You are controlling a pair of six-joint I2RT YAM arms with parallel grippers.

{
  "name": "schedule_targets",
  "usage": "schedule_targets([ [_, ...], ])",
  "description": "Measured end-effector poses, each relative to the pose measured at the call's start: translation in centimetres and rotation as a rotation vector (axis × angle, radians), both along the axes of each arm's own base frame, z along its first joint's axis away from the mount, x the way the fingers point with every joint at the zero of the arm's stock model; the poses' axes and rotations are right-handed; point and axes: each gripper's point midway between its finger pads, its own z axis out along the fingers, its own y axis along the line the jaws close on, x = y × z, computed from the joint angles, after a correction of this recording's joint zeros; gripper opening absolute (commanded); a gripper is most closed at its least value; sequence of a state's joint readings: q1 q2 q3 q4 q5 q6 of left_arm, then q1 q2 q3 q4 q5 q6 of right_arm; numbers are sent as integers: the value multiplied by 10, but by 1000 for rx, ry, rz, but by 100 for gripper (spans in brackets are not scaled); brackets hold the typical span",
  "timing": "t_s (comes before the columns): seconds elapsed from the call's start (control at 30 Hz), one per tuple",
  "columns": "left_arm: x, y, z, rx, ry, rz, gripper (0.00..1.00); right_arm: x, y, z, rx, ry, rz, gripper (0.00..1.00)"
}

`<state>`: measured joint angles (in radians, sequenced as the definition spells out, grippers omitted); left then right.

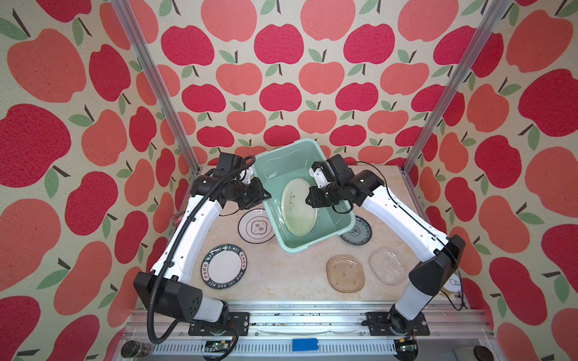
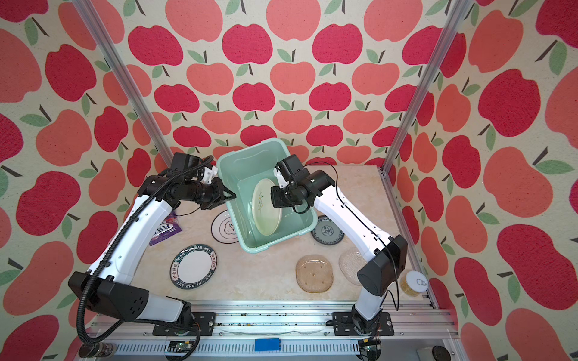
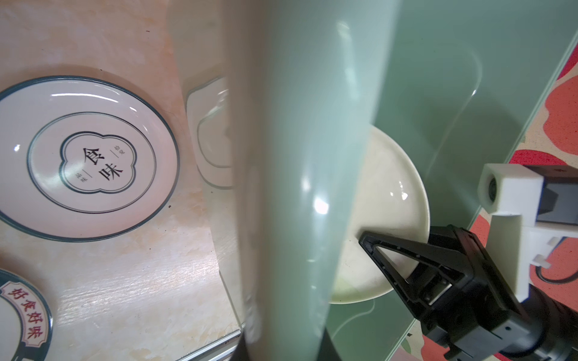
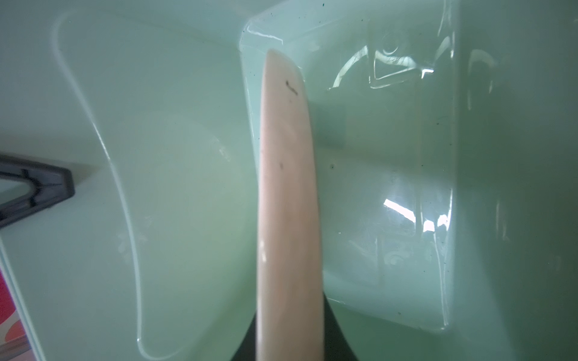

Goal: Place the plates into the plastic bin on the countertop
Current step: Place the plate in the plastic bin.

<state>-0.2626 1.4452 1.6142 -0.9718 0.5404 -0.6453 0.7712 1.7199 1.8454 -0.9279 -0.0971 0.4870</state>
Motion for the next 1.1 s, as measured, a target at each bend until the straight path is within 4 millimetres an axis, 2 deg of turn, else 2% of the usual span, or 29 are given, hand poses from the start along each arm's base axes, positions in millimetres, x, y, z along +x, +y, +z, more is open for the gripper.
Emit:
schedule_targets([
  [0.23, 0, 2, -6, 14, 12, 11, 0, 10, -4, 2, 4, -22, -31, 30],
  [0.63, 0, 2, -10, 0, 15, 22, 0, 21, -13, -6, -20, -33, -70, 36],
  [0.83, 1, 1, -11, -2, 10, 22, 0, 23, -15, -5, -16, -37, -78, 48],
  [1.1, 1, 1, -16, 0, 20, 32, 0, 24, -16, 5, -2, -54, -79, 49],
])
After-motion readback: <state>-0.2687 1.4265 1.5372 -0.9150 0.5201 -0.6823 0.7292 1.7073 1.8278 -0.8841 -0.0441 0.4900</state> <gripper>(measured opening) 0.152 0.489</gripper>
